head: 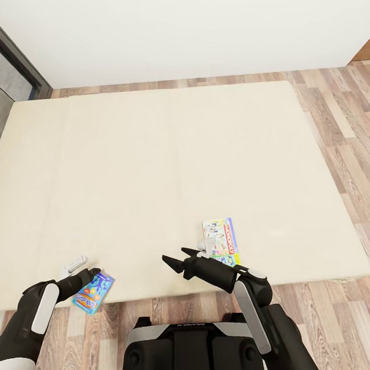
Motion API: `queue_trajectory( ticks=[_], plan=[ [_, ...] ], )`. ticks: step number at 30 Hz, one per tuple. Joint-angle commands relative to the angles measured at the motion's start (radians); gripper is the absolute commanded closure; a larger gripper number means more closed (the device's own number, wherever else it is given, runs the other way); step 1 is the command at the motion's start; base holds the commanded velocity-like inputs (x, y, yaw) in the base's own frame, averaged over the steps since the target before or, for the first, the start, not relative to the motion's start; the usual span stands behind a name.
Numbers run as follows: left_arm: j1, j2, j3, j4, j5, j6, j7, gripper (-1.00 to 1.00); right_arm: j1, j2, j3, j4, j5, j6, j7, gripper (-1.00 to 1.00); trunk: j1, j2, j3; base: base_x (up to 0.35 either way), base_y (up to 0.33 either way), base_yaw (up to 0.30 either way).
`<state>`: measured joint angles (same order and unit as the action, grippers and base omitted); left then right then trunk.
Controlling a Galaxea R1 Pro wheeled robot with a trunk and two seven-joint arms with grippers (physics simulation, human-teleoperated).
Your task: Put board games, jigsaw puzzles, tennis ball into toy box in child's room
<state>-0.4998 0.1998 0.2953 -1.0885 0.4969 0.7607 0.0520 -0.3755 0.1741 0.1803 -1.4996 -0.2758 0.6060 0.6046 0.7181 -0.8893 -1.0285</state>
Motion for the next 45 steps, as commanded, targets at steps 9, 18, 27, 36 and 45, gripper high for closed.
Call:
queue_trajectory(
  ticks=[9,18,27,36,45],
  plan=[
    [0.000,0.000,0.001,-0.001,0.009,0.005,0.005,-1.00,0.000,0.000,-0.001,-0.001,-0.007,0.008,0.000,-1.00,0.000,-0.001,-0.001,0.000,0.000,0.000],
    [0.000,0.002,0.001,-0.005,0.008,-0.005,0.000,-1.00,0.000,0.000,-0.001,-0.001,-0.007,0.008,-0.001,-1.00,0.000,-0.001,-0.001,0.000,0.000,0.000],
    [0.000,0.007,0.003,-0.015,0.009,-0.011,-0.007,-1.00,0.000,0.000,0.000,-0.001,-0.007,0.008,-0.002,-1.00,0.000,-0.001,-0.001,0.000,0.000,0.000],
    [0.000,0.006,0.004,-0.022,0.009,-0.026,-0.012,-1.00,0.000,0.000,0.001,-0.001,-0.006,0.008,-0.002,-1.00,0.000,-0.001,-0.001,0.000,0.000,0.000],
    [0.000,0.008,0.011,-0.051,0.010,-0.047,-0.013,-1.00,0.000,0.000,0.001,-0.001,-0.006,0.008,-0.002,-1.00,0.000,-0.001,-0.001,0.000,0.000,0.000]
  ],
)
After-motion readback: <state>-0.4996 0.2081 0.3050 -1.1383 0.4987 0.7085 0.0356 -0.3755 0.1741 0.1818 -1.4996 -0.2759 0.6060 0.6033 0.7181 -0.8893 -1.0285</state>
